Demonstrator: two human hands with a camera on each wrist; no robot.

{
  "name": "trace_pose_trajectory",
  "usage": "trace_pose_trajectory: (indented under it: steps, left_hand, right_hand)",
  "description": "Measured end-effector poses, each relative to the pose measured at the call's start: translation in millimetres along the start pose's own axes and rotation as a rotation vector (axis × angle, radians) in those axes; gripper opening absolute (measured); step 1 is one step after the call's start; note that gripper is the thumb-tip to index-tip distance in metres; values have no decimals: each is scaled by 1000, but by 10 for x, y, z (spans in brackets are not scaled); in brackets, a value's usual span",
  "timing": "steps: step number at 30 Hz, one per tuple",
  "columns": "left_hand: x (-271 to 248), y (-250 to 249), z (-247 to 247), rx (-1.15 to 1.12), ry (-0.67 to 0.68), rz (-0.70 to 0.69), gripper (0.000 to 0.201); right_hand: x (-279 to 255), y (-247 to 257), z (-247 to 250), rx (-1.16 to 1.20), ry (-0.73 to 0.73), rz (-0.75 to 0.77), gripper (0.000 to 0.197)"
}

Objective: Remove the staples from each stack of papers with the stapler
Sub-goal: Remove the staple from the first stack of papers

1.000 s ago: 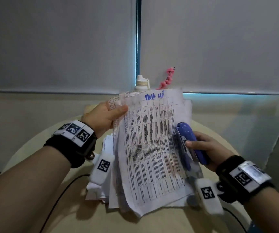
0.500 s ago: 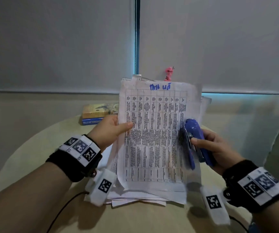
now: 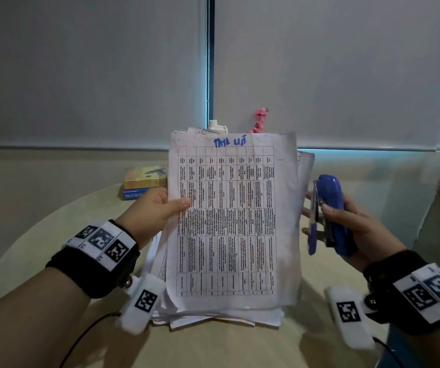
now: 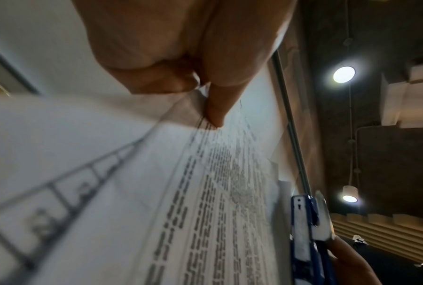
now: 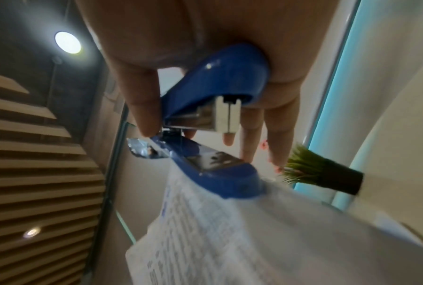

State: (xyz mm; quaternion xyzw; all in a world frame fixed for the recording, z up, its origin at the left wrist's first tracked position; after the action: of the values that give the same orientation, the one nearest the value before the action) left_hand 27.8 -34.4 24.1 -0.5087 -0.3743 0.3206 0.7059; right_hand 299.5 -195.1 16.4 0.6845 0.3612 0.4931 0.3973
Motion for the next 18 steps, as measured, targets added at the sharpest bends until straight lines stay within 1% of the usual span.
trace_pose_trajectory:
  steps: [2, 3, 4, 5, 6, 7, 8, 9, 10, 11, 12, 13, 14, 15, 16, 17, 18]
  left_hand:
    - [-28, 2, -44, -19, 21, -6, 19]
    - [-47, 12, -69, -49, 53, 7, 18]
    - [-60, 31, -82, -83, 94, 30, 23]
    - [-80, 44, -81, -102, 139, 53, 40]
    - [-82, 64, -45, -95, 180, 71, 62]
    - [-82, 45, 5, -57, 207, 67, 80]
    - [-72, -18, 77, -16, 206, 41, 90]
    - [-57, -133, 160, 24, 177, -4, 94]
    - [-41, -292, 248, 52, 118, -59, 94]
    - [-25, -481, 338, 121, 26, -127, 94]
    - [-21, -712, 400, 255, -78, -214, 96]
    - [-41, -975, 388, 449, -154, -311, 97]
    - [-61, -1210, 294, 657, -180, -403, 96]
    - [-69, -1390, 136, 841, -150, -458, 93]
    - [-29, -1503, -22, 974, -87, -464, 90]
    - [34, -1569, -169, 1045, -10, -431, 86]
    - [110, -1594, -292, 1061, 74, -369, 79]
  right_hand:
    - [66, 42, -157, -14, 45, 19, 72]
    - [103, 55, -223, -64, 33, 27, 74]
    - [141, 61, -256, -118, -6, 44, 75]
    - [169, 71, -269, -158, -53, 69, 71]
    - [183, 83, -285, -178, -91, 93, 64]
    - [190, 84, -278, -186, -123, 108, 61]
    - [186, 87, -282, -194, -137, 114, 63]
    - [182, 83, -269, -204, -145, 109, 69]
    - [174, 82, -270, -212, -140, 97, 72]
    - [163, 92, -281, -220, -129, 91, 71]
    - [160, 105, -292, -226, -114, 88, 71]
    - [161, 121, -318, -237, -97, 83, 73]
    - [168, 135, -343, -249, -82, 81, 75]
    - [170, 163, -384, -262, -65, 87, 73]
    - [162, 201, -434, -280, -49, 98, 66]
    - [163, 234, -468, -305, -36, 111, 56]
    - [167, 266, -493, -337, -17, 126, 47]
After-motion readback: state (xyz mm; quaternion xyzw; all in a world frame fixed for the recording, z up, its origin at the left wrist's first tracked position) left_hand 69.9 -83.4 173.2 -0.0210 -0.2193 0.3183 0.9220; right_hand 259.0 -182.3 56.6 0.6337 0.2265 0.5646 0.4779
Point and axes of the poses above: each hand's wrist, its own x-axis towards the middle knuckle, its own z-axis out of the back of the hand, y = z × x, the point moved 6 cm from there along x, towards the middle knuckle, and after that the axes turned 2 degrees about z, right-handed, at the moved point
